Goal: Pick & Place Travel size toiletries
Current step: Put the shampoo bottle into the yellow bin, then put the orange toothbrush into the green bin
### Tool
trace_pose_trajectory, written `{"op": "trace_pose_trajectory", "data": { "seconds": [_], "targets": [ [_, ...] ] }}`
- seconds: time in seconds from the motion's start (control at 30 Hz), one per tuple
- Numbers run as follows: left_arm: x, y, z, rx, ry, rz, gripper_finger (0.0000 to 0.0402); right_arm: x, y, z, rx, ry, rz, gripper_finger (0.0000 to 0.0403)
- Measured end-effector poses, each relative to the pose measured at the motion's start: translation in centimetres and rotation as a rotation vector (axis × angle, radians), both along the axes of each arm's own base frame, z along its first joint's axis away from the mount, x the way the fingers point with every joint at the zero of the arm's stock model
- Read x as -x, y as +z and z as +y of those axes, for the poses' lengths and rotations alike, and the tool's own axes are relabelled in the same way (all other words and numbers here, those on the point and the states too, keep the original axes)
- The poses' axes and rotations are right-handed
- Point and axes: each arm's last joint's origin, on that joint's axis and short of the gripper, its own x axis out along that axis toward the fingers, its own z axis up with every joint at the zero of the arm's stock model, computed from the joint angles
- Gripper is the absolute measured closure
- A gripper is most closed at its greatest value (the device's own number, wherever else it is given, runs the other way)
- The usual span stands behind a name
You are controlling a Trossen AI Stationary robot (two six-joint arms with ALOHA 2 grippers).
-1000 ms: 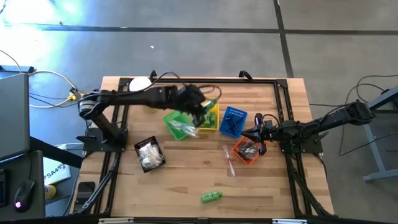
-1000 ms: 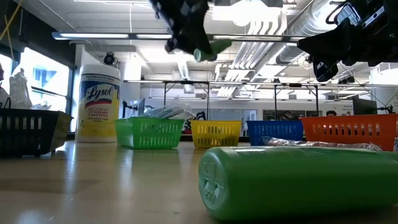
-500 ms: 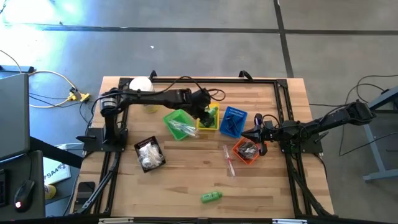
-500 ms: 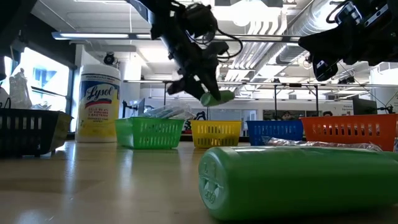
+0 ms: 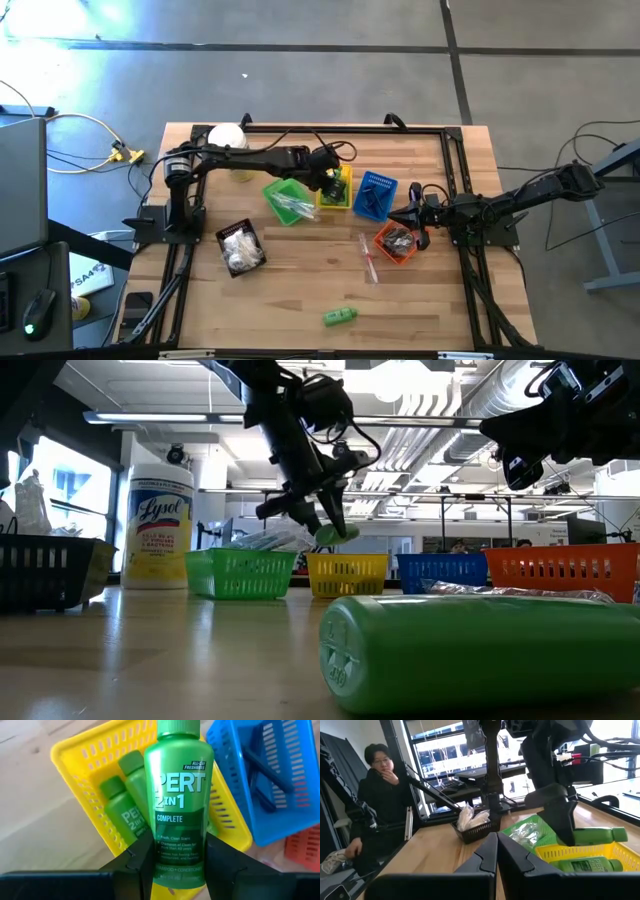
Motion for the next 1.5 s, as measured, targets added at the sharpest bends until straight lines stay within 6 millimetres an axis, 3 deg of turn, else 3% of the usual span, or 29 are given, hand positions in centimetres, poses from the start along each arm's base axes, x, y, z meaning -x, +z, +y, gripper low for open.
{"op": "trace_pose_trajectory", "data": {
  "seconds": [0.27, 0.63, 0.93, 1.3, 1.5],
  "targets": [
    [0.0, -0.4, 0.0, -0.008, 0.018, 0.016, 0.0275, 0.0, 0.2, 0.0, -0.003, -0.001, -0.017, 0.0400],
    [0.1, -0.7, 0.0, -0.023, -0.012, 0.029, 0.0202, 0.0, 0.4, 0.0, -0.008, -0.001, -0.042, 0.0400],
    [0.1, -0.7, 0.0, -0.039, -0.041, 0.029, 0.0195, 0.0, 0.4, 0.0, -0.007, 0.007, -0.041, 0.0400],
    [1.3, 2.1, -1.4, 0.012, -0.239, -0.015, 0.0195, 0.0, 0.4, 0.1, -0.003, 0.044, -0.041, 0.0400],
    [4.2, 6.7, -3.8, -0.125, -0.465, -0.042, 0.0197, 0.0, 0.4, 0.1, -0.003, 0.044, -0.042, 0.0400]
  ]
}}
